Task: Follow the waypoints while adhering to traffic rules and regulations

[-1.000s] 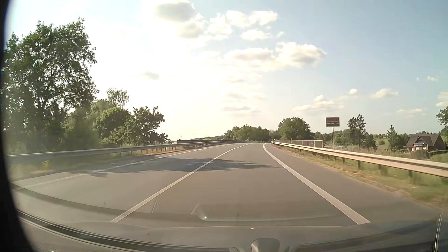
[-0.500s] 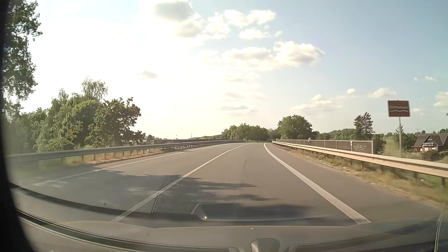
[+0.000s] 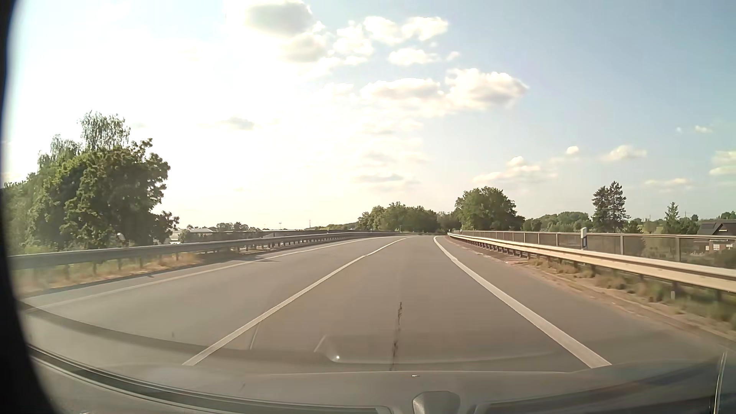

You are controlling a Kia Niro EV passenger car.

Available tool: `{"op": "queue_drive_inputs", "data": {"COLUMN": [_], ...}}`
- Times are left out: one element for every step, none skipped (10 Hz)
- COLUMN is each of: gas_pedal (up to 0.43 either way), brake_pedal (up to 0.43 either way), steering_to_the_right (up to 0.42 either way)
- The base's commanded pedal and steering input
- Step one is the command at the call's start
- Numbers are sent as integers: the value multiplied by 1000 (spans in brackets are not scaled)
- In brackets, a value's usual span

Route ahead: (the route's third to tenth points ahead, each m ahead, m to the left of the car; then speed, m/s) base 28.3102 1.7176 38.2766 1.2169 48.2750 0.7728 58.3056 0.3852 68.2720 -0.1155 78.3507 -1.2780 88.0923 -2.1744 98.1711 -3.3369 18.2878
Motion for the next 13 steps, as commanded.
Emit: {"op": "queue_drive_inputs", "data": {"gas_pedal": [209,209,209,209,209,209,209,209,209,209,209,209,209], "brake_pedal": [6,6,6,6,6,6,6,6,6,6,6,6,6], "steering_to_the_right": [10,10,11,11,11,10,11,10,10,10,10,9,8]}}
